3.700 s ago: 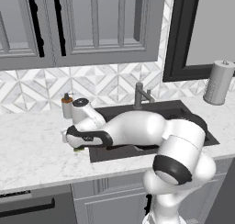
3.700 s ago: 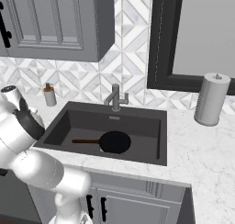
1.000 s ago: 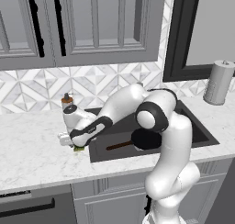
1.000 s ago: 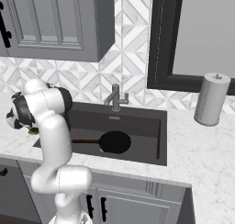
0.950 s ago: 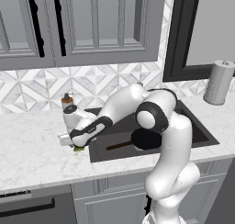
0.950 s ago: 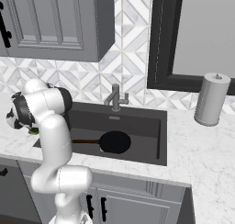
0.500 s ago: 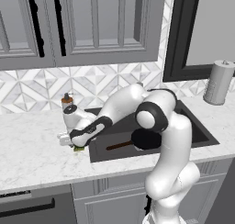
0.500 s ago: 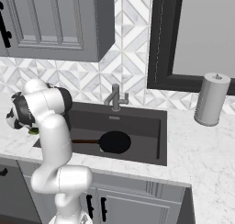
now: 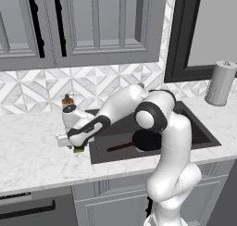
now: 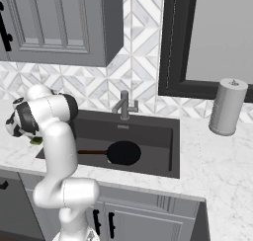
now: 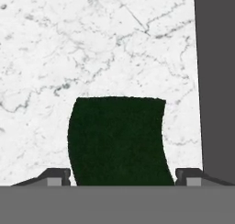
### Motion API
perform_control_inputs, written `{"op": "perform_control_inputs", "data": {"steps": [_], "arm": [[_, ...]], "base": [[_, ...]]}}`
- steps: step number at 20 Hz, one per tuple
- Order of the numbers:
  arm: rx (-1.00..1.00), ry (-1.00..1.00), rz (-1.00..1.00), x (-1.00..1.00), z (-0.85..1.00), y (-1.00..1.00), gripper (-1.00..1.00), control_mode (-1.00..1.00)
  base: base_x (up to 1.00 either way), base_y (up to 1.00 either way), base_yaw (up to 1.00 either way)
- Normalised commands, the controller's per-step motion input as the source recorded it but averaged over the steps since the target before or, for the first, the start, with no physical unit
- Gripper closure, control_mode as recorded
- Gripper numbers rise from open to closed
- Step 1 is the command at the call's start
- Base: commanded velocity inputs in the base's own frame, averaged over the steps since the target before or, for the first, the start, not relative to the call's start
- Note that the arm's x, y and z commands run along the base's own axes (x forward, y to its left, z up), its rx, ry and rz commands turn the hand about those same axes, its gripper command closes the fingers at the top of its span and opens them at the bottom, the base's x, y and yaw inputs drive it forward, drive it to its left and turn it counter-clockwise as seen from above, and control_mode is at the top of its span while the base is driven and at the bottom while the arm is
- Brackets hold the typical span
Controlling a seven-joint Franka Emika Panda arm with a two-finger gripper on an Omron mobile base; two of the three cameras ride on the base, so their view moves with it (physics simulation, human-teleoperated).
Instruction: Pick the pan and sponge and place them into the sink. Then turn on the water.
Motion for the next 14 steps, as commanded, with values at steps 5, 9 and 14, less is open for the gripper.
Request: {"op": "perform_control_inputs", "data": {"steps": [5, 9, 14], "arm": [[0.0, 0.0, 0.0, 0.0, 0.0, 0.0, -1.0, -1.0], [0.0, 0.0, 0.0, 0.0, 0.0, 0.0, 1.0, -1.0], [0.0, 0.0, 0.0, 0.0, 0.0, 0.0, 1.0, -1.0]], "base": [[0.0, 0.0, 0.0], [0.0, 0.0, 0.0], [0.0, 0.0, 0.0]]}}
